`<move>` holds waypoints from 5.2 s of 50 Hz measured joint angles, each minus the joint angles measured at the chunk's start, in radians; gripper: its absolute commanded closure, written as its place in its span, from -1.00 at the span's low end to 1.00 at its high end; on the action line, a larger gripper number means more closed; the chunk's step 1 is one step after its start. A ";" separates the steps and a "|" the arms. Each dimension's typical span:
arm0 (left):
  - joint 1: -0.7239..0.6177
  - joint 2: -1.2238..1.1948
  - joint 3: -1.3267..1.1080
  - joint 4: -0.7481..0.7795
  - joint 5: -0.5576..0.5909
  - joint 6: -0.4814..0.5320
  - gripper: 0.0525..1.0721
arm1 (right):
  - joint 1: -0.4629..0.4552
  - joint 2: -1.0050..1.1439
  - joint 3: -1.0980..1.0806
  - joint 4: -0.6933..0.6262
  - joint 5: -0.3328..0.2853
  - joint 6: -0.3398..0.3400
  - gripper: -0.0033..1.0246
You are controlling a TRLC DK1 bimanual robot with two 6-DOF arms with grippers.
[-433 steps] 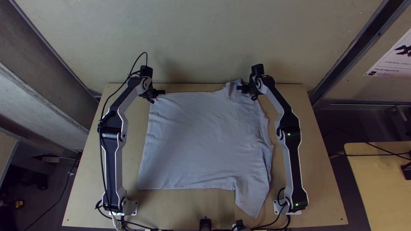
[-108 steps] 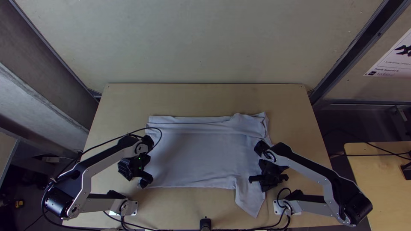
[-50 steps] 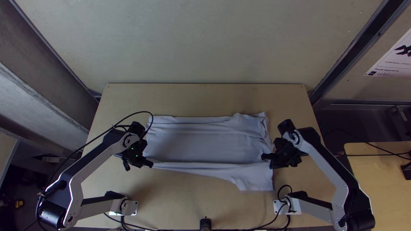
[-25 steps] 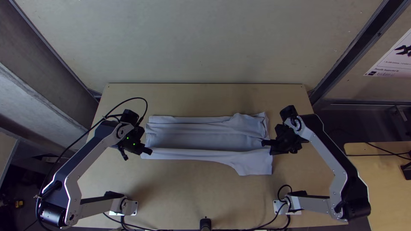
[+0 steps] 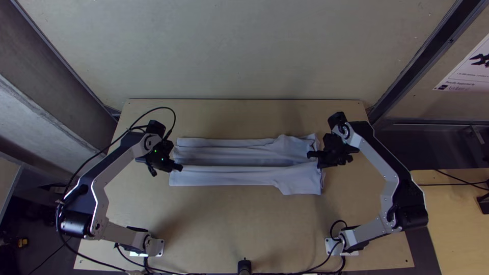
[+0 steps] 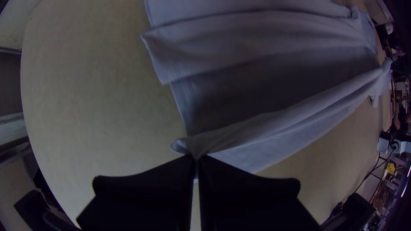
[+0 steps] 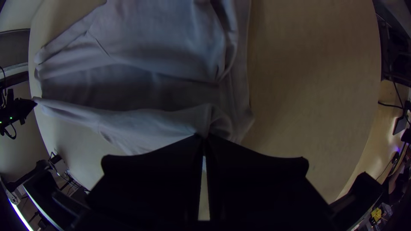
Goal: Fold the t-shirt
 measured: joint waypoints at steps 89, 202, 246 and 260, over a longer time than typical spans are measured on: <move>0.369 0.097 0.213 0.045 0.638 -0.060 -0.91 | -0.081 -0.052 0.317 0.133 0.282 0.034 -0.93; -0.096 0.213 0.052 0.412 0.283 -0.367 0.95 | -0.072 -0.221 0.185 0.164 0.223 0.115 -0.93; 0.416 0.090 0.253 0.105 -0.080 0.176 0.95 | -0.051 -0.238 0.154 0.257 0.223 0.141 -0.93; 0.235 0.019 0.356 -0.045 -0.275 0.152 0.95 | -0.056 -0.281 0.116 0.258 0.223 0.141 -0.93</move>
